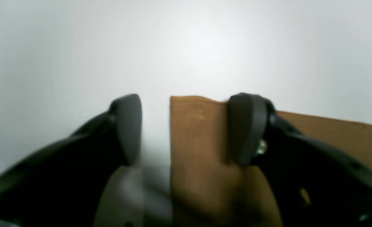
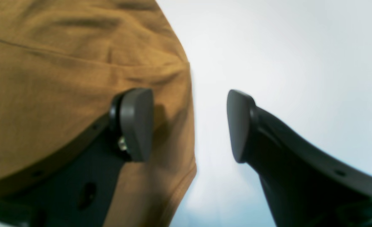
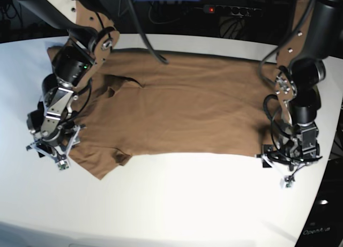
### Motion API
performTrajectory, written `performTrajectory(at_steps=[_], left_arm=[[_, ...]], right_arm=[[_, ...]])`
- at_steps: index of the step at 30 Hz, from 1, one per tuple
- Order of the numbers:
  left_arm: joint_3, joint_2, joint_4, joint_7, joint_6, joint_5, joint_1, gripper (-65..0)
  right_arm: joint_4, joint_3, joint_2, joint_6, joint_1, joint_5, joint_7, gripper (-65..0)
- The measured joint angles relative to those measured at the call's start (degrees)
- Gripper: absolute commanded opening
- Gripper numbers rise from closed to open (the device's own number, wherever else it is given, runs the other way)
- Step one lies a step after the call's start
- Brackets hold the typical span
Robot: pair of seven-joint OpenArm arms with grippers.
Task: Fold the T-shirt properly
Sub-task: 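Lower both grippers and pinch the hem corners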
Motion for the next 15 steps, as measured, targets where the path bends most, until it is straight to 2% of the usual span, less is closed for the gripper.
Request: performTrajectory(at_steps=[3, 7, 15], left_arm=[[-0.3, -0.1, 0.0, -0.1, 0.0, -0.2, 0.0, -46.5], [-0.3, -0.1, 0.0, -0.3, -0.1, -0.9, 0.3, -55.2], [-0.4, -0.1, 0.0, -0.4, -0.2, -1.0, 0.3, -56.6]], right_arm=[[0.0, 0.0, 0.0, 0.0, 0.0, 0.0, 0.0, -28.4], [0.0, 0.0, 0.0, 0.0, 0.0, 0.0, 0.0, -28.4], [0.0, 0.0, 0.0, 0.0, 0.2, 0.0, 0.0, -28.4]])
